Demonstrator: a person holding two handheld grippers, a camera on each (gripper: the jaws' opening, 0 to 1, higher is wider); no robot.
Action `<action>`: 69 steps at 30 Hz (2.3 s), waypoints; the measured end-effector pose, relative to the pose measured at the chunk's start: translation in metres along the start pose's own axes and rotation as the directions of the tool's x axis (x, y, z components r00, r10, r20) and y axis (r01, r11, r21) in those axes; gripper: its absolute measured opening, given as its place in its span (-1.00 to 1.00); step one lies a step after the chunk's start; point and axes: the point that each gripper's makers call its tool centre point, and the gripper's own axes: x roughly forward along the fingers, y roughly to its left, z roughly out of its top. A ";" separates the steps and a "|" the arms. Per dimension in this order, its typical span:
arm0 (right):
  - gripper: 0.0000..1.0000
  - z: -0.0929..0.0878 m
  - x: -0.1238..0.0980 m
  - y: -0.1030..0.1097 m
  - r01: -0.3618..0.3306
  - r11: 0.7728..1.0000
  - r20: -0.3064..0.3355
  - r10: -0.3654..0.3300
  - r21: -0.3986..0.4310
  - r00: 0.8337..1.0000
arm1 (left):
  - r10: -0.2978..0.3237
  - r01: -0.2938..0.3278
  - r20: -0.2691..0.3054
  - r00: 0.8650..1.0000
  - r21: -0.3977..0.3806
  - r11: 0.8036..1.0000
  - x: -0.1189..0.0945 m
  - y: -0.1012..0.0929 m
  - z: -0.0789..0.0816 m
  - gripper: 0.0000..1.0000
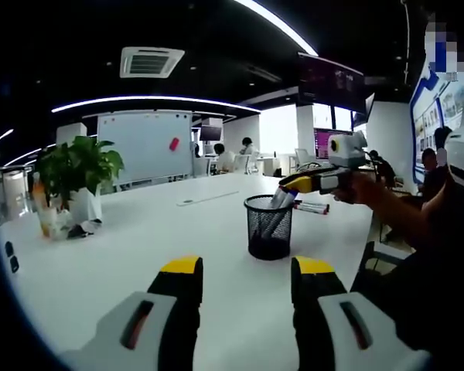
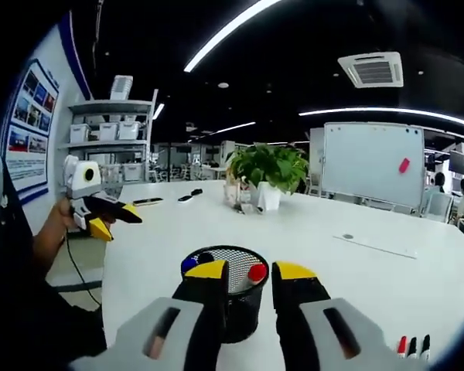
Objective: Pick up the whiteboard markers from the pen holder and place them facing the whiteboard neatly
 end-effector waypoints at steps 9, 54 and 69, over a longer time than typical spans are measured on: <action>-0.57 -0.002 0.006 0.001 -0.014 1.000 -0.007 0.014 -0.009 1.000 | -0.001 0.001 -0.003 1.000 -0.002 1.000 0.001 0.000 -0.002 -0.06; -0.75 0.001 -0.004 -0.003 0.009 1.000 -0.005 -0.009 0.020 1.000 | 0.005 -0.005 0.001 1.000 0.000 1.000 0.000 0.002 -0.001 -0.06; -0.75 0.039 -0.034 -0.003 0.059 0.998 0.076 -0.056 -0.027 0.996 | 0.004 -0.004 0.002 1.000 0.002 1.000 0.000 0.001 0.001 -0.06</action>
